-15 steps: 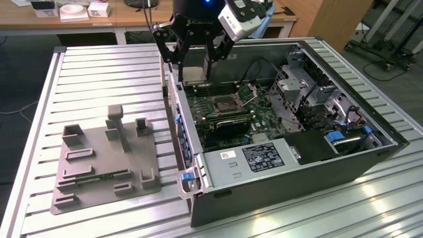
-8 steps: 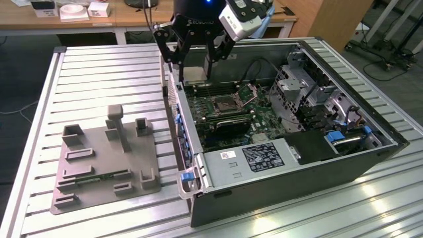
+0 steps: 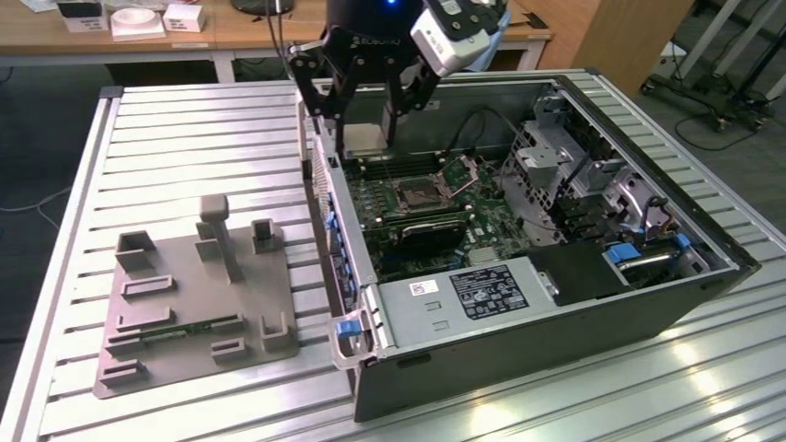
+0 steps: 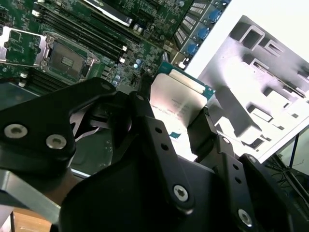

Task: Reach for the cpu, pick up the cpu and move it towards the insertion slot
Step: 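Pick up the cpu and move it towards the insertion slot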

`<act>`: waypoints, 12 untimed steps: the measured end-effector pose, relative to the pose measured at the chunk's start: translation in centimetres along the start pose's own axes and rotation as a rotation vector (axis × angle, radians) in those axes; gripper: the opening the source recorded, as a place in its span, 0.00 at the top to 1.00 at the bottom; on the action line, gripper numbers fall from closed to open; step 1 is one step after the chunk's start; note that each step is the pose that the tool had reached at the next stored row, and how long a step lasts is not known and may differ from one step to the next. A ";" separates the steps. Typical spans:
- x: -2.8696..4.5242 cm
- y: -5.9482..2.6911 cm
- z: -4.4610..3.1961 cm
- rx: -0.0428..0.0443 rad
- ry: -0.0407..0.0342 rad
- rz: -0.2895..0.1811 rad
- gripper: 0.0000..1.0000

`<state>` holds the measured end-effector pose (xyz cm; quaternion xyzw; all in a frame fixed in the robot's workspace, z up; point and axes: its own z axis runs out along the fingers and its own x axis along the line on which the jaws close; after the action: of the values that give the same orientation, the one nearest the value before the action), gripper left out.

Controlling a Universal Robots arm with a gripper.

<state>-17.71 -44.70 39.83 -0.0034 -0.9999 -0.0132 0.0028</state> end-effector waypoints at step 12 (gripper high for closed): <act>-0.63 0.00 0.00 0.0000 0.0000 0.000 0.46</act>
<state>-17.08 -44.70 39.82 -0.0034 -0.9999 -0.0132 0.0029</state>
